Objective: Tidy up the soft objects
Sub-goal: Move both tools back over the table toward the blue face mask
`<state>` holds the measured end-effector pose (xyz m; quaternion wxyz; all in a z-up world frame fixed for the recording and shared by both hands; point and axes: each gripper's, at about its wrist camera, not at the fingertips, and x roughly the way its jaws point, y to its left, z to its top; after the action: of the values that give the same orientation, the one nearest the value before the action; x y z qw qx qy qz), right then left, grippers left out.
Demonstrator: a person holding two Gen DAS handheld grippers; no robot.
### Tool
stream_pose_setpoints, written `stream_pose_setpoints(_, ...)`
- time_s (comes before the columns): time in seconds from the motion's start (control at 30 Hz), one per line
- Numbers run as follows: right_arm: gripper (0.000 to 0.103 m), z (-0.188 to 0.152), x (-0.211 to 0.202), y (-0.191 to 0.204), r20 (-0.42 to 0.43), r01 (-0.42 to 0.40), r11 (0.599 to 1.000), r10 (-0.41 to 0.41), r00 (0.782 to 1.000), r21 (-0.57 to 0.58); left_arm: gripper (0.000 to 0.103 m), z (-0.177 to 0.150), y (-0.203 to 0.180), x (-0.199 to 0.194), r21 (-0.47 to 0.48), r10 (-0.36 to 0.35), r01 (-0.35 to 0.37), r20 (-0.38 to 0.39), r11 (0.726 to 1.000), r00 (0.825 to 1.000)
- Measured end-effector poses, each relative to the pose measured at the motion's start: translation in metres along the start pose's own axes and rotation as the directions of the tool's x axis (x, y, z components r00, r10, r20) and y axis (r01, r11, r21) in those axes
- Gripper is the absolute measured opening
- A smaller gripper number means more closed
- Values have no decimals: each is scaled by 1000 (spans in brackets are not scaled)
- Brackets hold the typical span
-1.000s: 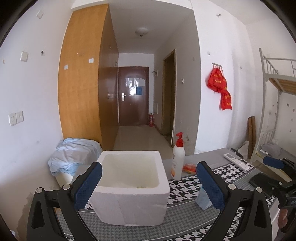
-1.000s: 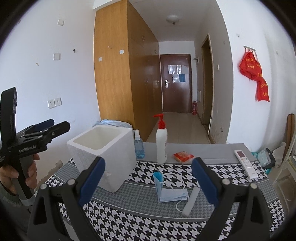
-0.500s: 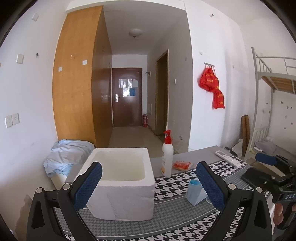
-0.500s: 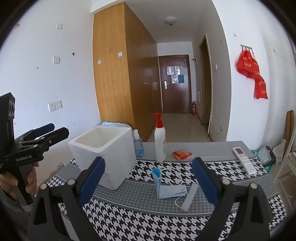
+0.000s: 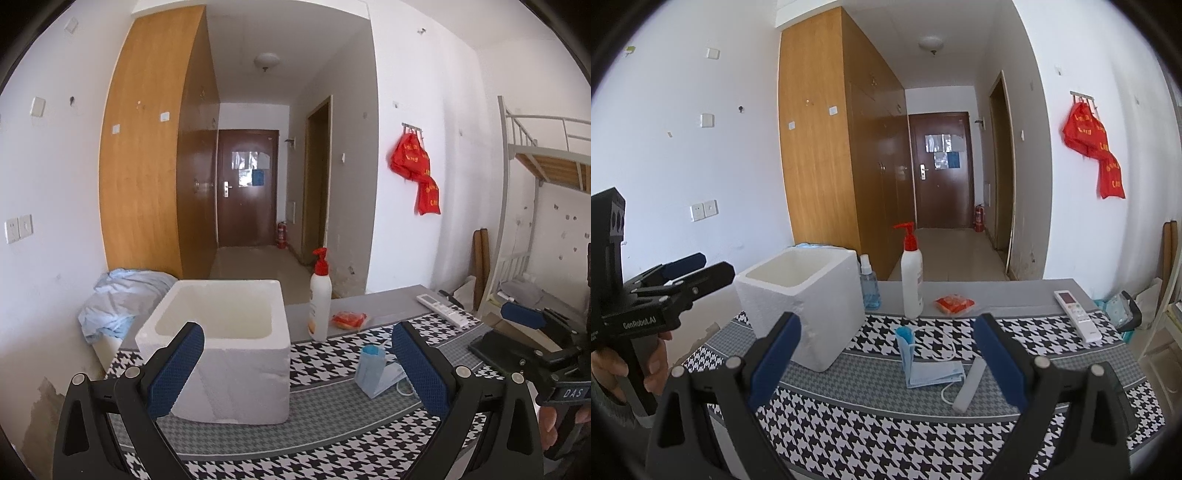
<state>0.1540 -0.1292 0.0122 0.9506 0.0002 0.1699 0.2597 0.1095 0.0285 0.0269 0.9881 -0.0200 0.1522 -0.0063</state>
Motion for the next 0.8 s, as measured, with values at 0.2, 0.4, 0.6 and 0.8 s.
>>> stream_pose_setpoints(0.2, 97, -7, -4, 1, 2, 3, 1000, -3, 1000, -3, 102, -10, -5, -2, 2, -23, 23, -7, 1000, 1000)
stream_pose_setpoints(0.4, 97, -16, -8, 3, 5, 38, 999, -38, 999, -21, 102, -18, -11, -3, 5, -42, 42, 0, 999, 999)
stream_pose_setpoints(0.6, 97, -25, -4, -1, -15, 61, 998, -61, 998, -18, 102, -26, -15, -2, 3, -62, 62, 2, 998, 998)
stream_pose_setpoints(0.8, 97, -27, 0, -6, -29, 65, 998, -65, 997, -1, 102, -33, -17, 4, -2, -77, 77, -18, 997, 997)
